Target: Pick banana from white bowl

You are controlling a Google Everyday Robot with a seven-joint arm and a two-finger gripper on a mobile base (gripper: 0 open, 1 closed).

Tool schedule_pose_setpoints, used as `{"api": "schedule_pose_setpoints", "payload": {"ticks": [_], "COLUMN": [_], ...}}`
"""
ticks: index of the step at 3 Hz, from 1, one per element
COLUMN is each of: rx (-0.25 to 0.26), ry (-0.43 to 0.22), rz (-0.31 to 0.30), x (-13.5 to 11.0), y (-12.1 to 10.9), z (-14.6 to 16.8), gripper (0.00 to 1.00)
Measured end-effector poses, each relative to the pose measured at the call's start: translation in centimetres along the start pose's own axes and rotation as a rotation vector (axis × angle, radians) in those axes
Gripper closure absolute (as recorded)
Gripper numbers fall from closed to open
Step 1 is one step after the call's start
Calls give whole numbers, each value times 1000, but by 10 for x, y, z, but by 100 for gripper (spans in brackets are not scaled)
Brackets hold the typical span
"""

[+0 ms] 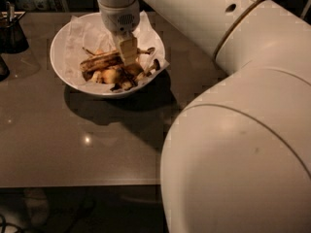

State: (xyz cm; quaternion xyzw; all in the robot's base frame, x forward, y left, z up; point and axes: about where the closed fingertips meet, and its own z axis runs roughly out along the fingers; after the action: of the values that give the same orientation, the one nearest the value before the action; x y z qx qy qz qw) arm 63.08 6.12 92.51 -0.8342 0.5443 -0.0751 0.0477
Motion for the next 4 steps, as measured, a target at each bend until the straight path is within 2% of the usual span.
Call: {"api": "schedule_pose_setpoints", "payload": {"ticks": [1,3,4], "rx": [0,141,234], "ry": [0,-58,-129], "rz": [0,36,16], "x": [0,1,0], "y": [0,2,16], "z": [0,-29,-52], "gripper": [100,100,100]}}
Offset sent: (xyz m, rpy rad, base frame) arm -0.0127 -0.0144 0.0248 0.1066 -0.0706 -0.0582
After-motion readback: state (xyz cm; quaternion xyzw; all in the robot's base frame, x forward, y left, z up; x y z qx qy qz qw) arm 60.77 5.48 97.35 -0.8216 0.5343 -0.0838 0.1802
